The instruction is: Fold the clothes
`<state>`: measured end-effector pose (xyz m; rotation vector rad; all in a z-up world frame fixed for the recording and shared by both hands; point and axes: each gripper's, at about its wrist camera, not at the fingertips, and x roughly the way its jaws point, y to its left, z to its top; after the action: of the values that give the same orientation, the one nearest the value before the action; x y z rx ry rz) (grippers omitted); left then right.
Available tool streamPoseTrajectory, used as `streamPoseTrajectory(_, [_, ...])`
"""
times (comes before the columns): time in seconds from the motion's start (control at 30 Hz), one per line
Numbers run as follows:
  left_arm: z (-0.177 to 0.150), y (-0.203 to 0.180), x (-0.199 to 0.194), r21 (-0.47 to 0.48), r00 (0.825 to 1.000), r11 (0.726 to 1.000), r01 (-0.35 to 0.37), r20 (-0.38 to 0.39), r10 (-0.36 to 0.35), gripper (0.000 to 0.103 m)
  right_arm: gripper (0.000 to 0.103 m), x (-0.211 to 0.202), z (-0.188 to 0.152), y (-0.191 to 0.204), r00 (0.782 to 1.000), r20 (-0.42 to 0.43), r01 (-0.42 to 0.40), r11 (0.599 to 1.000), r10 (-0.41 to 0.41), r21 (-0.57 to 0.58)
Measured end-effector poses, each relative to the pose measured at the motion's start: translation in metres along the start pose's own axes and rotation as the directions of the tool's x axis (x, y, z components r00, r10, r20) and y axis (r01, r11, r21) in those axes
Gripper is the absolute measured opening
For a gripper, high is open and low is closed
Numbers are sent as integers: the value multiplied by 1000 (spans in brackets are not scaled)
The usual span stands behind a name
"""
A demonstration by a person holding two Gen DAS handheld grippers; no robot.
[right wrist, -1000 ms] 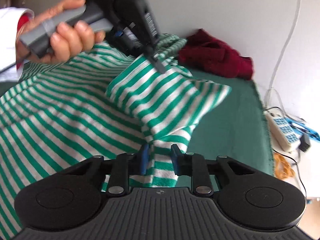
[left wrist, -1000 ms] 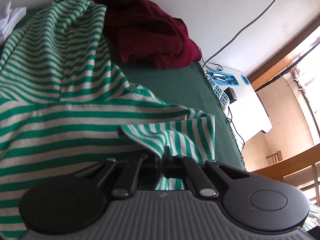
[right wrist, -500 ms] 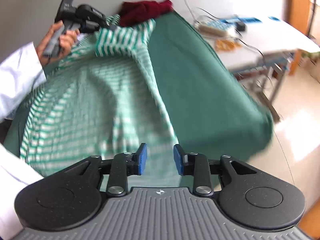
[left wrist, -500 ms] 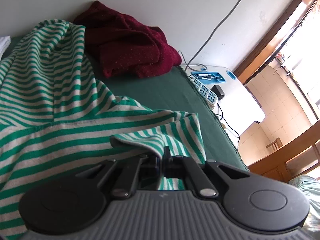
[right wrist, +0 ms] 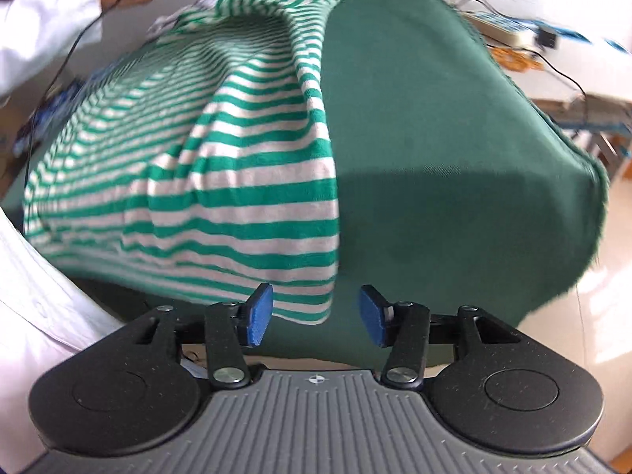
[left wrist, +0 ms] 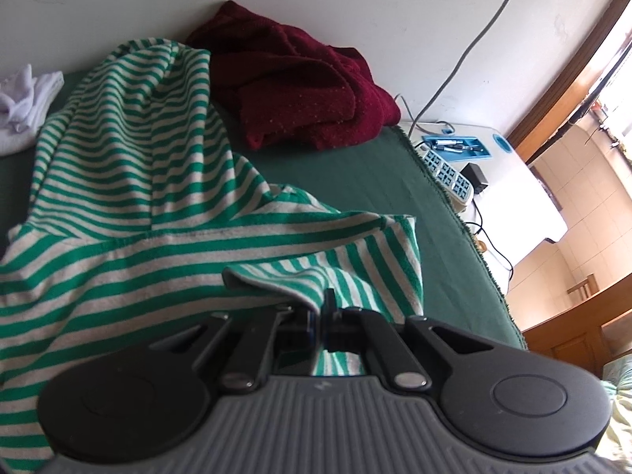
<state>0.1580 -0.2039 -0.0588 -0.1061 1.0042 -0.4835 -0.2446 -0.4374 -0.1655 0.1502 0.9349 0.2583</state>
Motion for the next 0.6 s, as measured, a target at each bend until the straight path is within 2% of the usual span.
streamPoseTrajectory(0.1, [-2,-9,1,12,999,999,-35,-1,35,0,52,5,7,-13,998,10,-65,997,66,-52])
streamPoseTrajectory(0.23, [-5,-17,2,14,997,997,-71,-1,71,0,51,19,17,-15,985,-29,-170,975,168,-143])
streamPoseTrajectory(0.3, [-6,-17,3,3,996,996,-87,-1,87,0,46,22,17,-15,981,-39,-195,965,191,-176])
streamPoseTrajectory(0.33, [-6,-16,3,-4,996,996,-95,-1,95,0,36,21,15,-15,980,-47,-201,961,195,-189])
streamPoseTrajectory(0.37, [-6,-16,3,-10,995,995,-102,-1,102,0,15,20,13,-15,978,-55,-206,958,199,-201])
streamPoseTrajectory(0.4, [-5,-15,3,-15,994,994,-107,-1,107,0,8,18,11,-16,980,-61,-200,957,191,-212])
streamPoseTrajectory(0.6, [3,-17,-13,6,993,993,-116,31,116,0,8,-17,6,-10,988,-25,-153,966,151,-210])
